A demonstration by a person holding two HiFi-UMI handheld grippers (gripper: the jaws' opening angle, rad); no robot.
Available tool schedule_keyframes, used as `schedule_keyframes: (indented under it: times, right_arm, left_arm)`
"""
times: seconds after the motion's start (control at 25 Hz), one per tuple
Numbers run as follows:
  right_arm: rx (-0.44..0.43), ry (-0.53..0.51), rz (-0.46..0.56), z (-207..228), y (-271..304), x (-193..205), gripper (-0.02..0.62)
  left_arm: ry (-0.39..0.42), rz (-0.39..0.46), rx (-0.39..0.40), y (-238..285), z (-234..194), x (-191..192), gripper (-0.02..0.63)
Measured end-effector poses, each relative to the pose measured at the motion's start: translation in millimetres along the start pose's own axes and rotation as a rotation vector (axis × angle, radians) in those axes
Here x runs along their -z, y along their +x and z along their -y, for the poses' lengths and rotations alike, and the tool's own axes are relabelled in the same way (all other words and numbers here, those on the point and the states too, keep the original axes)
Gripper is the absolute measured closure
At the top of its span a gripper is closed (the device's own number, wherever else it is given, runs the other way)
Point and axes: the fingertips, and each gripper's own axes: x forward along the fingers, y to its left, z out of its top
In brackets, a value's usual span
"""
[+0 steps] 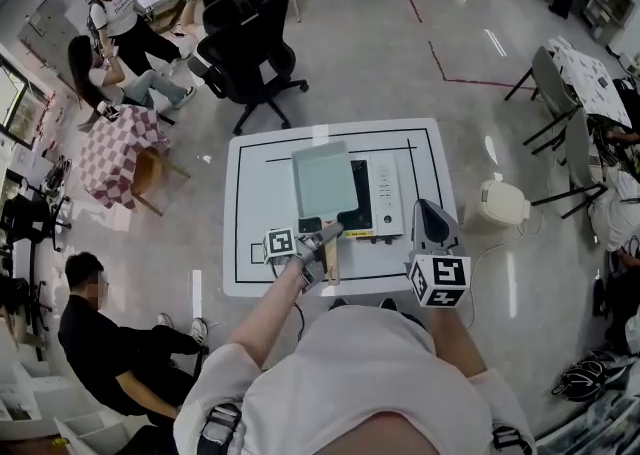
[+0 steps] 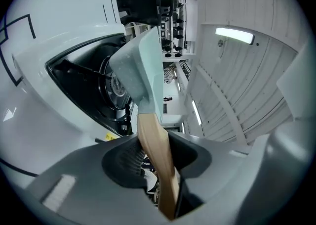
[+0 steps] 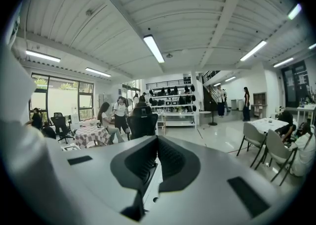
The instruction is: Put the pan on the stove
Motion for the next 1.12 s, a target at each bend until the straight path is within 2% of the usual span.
schedule_keyframes:
  times: [0.12,0.56,1.12]
  right_arm:
    - [-0.001,0.001,-0.003,0,2,2,0.588]
    - [-0.008,0.006,-0.016,1,4,7,0.588]
    - [-0.014,0.015,-0.027,-1,5,11,0.588]
  left_arm:
    - [0.016,-0.025,-0.028,-1,-10,1,0.462]
    - [-0.012,-0.056,-0.115,-2,-37,8,0.463]
    - [-0.046,-0.147,-0.095,5,-44,9,0.463]
